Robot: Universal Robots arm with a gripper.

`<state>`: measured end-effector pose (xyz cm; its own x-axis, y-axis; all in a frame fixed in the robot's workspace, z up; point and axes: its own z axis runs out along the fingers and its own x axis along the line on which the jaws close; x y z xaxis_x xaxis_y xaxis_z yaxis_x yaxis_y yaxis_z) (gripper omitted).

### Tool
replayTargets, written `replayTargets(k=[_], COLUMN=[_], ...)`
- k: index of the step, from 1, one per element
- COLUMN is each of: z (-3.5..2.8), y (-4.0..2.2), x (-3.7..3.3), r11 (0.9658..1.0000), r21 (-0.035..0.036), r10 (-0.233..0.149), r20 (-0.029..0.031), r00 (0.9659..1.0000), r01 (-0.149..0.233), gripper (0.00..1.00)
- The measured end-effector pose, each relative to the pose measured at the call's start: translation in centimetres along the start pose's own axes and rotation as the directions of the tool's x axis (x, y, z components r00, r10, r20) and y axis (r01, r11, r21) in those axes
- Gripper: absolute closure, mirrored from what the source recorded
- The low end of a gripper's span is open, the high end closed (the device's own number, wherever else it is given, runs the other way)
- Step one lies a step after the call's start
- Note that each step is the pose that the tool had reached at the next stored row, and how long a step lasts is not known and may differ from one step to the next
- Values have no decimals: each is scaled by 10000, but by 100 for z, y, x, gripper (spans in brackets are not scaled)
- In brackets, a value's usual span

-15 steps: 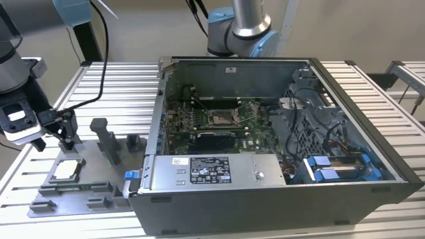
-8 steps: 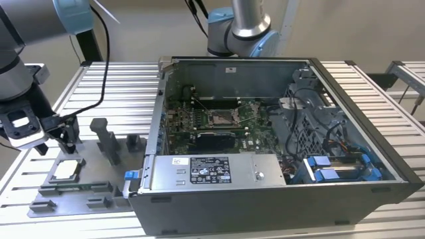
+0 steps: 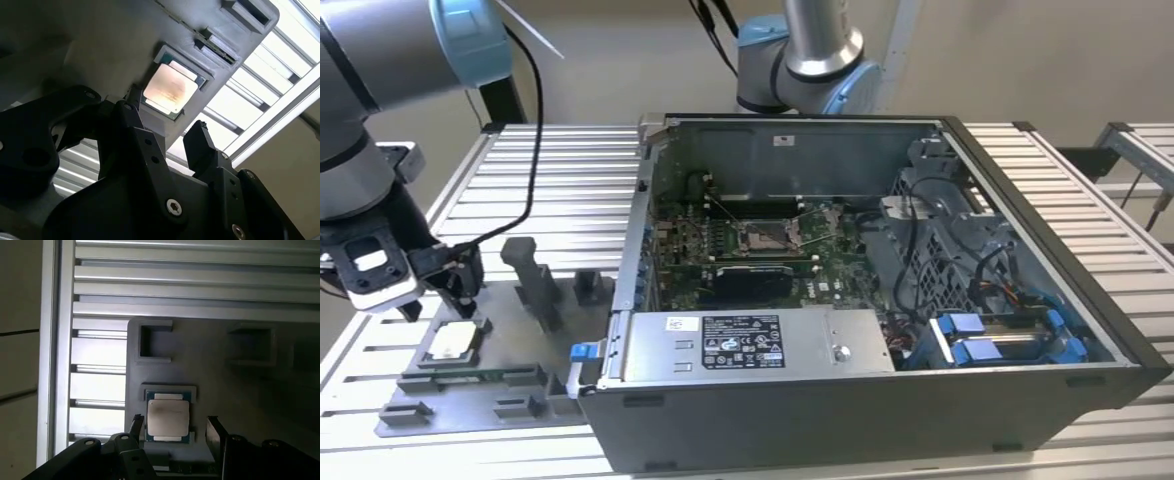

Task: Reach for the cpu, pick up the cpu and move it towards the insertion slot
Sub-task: 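Pick up the cpu and move it towards the insertion slot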

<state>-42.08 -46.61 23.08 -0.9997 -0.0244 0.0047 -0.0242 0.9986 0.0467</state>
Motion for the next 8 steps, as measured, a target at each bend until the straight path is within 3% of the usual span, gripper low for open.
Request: replayTargets(k=[8], z=[144], y=[-29], x=[14], r11=[10000], r21=[0], r10=[0], r20=[-1], r00=[10000], r01=[0], gripper=[0])
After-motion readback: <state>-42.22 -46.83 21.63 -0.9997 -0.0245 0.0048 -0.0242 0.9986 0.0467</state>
